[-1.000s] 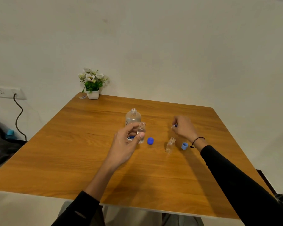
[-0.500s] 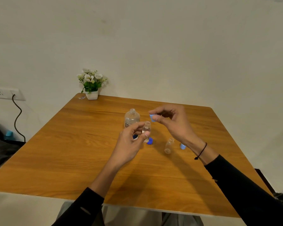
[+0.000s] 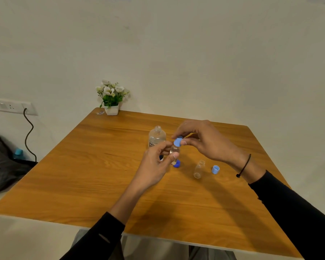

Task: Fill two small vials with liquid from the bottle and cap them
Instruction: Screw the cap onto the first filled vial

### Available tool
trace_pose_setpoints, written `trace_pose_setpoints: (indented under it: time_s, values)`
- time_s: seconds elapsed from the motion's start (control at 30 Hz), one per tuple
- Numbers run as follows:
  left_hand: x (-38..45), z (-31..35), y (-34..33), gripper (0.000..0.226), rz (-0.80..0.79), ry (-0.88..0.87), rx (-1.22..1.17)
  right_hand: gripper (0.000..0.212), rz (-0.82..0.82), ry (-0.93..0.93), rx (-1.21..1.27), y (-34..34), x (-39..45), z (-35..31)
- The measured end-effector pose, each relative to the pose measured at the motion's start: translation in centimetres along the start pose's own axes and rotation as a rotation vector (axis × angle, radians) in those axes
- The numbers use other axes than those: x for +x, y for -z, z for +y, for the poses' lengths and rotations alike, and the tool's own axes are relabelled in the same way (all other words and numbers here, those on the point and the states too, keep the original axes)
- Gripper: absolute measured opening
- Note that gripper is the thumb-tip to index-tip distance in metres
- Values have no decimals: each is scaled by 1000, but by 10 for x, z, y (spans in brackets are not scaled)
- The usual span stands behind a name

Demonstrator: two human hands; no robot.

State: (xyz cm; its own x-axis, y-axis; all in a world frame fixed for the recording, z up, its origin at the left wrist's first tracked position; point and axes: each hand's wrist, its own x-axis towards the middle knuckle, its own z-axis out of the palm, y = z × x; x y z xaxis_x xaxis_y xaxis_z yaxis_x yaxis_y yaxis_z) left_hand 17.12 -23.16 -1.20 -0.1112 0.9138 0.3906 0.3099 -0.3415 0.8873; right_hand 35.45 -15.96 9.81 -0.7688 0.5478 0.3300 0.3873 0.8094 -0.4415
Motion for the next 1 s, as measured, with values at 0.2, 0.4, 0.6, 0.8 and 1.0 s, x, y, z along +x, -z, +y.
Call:
trace_pose_setpoints:
  time_s: [0.2,0.4,0.6,0.8,1.0]
  values:
    - [0,1,-2,25,14,-36,39,37,-21,-82,-361,1,6,-9]
    - [0,3,-3,31,12,-11,-6,46,-194,-31,-282,11,5,-7]
    - [0,4,-4,27,1,-22,14,42,-117,-58,-523,7,7,-7]
    - [2,5,-5,30,2,-2,-10,22,-203,-12,-292,13,5,-7]
    - [1,7,-8,29,-2,-15,-18,49,-132,-57,-364,12,5,-8]
